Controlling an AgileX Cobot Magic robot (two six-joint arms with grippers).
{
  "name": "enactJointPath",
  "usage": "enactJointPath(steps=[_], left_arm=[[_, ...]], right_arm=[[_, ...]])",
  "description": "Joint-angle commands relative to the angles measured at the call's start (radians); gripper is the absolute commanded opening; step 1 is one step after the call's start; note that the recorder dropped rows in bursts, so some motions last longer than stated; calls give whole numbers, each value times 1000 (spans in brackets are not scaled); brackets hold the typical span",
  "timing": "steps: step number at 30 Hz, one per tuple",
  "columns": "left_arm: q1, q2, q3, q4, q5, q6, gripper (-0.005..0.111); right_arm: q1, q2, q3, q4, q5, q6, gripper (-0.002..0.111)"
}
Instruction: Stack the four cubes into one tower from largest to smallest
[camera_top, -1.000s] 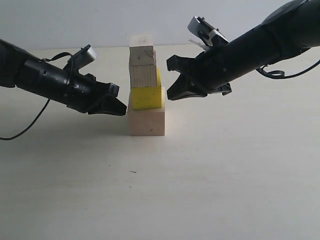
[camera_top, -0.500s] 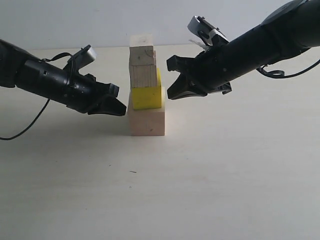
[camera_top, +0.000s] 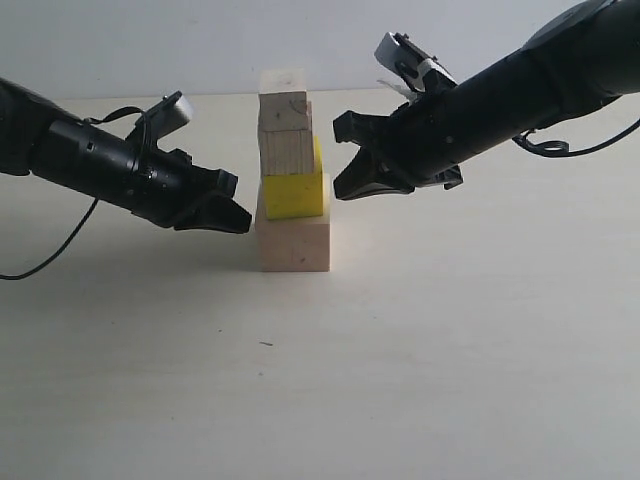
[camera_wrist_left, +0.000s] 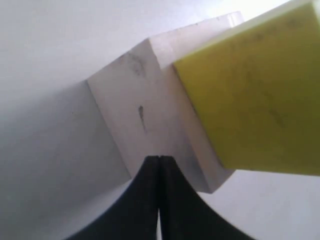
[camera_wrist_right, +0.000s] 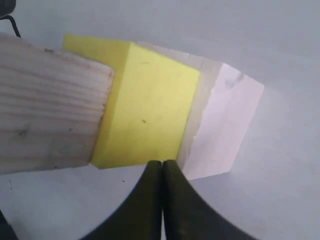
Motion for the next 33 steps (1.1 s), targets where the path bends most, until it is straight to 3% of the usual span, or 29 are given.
enactJointPath(steps=[1,33], left_arm=[[-1,-2,1,-1,-7,5,0],[-1,-2,1,-1,-27,5,0]], right_arm=[[1,-2,3,-14,-29,-11,0],[28,33,3,34,38,-56,0]])
